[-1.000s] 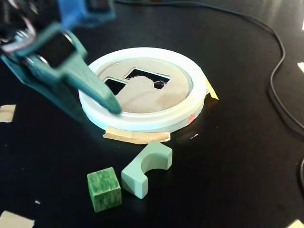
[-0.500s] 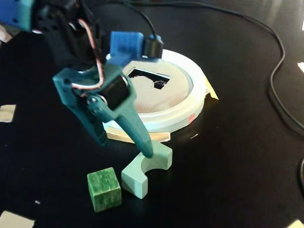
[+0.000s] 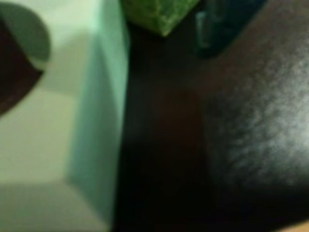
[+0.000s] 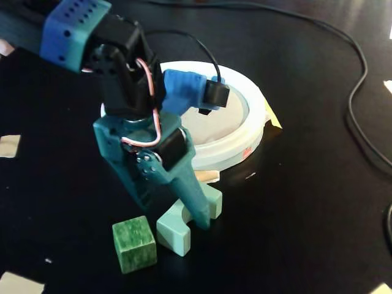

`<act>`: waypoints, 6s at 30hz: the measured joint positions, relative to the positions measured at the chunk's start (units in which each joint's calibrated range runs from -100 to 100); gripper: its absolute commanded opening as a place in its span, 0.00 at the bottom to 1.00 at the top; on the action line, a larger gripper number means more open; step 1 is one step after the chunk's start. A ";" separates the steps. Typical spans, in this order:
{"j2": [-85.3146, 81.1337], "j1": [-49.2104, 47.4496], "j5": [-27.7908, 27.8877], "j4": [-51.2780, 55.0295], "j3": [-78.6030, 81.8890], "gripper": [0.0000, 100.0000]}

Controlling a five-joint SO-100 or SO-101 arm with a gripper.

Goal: Pick up the U shape block and drop it in corresponding U shaped hole

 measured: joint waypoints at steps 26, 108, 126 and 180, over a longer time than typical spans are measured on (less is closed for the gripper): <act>1.69 0.00 -0.05 0.00 -0.59 0.18; -5.80 -40.86 -59.44 -1.84 -9.57 0.02; 1.16 -42.86 -60.61 -5.04 -9.57 0.02; -10.25 -42.66 -54.26 6.11 -11.42 0.68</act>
